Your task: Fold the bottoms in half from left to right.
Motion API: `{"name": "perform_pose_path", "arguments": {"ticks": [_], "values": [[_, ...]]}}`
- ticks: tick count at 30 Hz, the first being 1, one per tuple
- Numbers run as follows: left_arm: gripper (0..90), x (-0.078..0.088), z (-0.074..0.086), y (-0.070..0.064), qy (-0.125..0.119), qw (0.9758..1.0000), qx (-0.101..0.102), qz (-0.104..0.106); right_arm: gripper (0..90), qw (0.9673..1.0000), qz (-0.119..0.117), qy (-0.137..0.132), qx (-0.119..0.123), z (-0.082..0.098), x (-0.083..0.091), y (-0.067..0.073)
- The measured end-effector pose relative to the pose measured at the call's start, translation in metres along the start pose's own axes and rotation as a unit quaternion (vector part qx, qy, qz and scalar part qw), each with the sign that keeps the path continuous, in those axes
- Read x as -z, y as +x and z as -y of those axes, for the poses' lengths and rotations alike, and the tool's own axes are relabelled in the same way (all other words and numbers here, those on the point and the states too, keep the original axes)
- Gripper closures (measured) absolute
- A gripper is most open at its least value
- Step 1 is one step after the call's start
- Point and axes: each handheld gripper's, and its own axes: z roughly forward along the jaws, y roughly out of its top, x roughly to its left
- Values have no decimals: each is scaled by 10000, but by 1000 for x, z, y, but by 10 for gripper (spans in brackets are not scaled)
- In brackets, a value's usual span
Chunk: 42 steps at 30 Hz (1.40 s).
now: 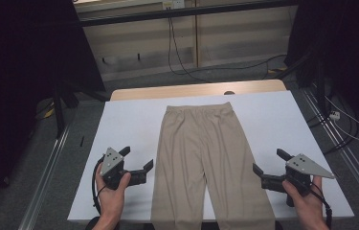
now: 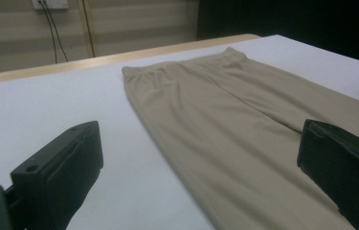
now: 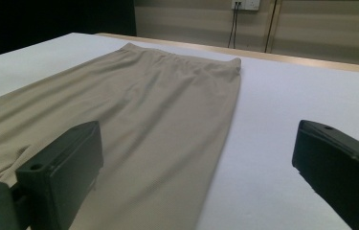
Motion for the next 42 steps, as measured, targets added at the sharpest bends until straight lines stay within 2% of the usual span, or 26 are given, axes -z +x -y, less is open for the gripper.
{"name": "perform_pose_path", "arguments": {"ticks": [4,5,10,13,17,20,23,24,25,29,31,33,35,37,40,42], "values": [[23,-2,1,0,116,9999,71,71,30,10000,-27,13,1,0,-1,1],[25,-2,1,0,140,9999,1,68,30,10000,-53,24,-4,0,-2,1],[33,-4,2,-1,214,9997,-51,51,29,9999,-157,37,-30,0,-4,3],[39,-6,3,1,307,9994,92,96,28,9996,-255,79,-12,0,-6,6],[43,-5,4,3,300,9995,75,41,30,9993,-335,145,-76,0,-8,11],[47,-6,4,3,333,9994,66,95,30,9985,-475,255,106,-1,-12,25],[53,-7,4,3,398,9991,66,162,32,9978,-497,294,332,-4,-14,36],[53,-7,4,3,422,9989,12,202,32,9978,-497,294,332,-4,-14,36],[55,-8,4,2,399,9989,59,244,32,9973,-548,293,384,-8,-16,42],[55,-9,3,2,434,9985,21,335,33,9943,-967,377,247,-18,-19,48],[55,-8,3,2,420,9984,43,373,31,9935,-1053,372,238,-22,-17,53],[55,-7,3,2,402,9985,62,364,31,9935,-1040,339,310,-24,-15,57],[55,-6,3,3,405,9985,82,350,24,9917,-1197,347,326,-31,-10,69],[55,-7,2,3,382,9986,73,365,12,9893,-1354,479,261,-35,-9,77],[56,-9,1,4,393,9986,94,347,18,9888,-1397,428,295,-38,-10,85],[57,-16,-4,5,415,9973,332,499,21,9874,-1451,436,447,-43,-19,98]]}}
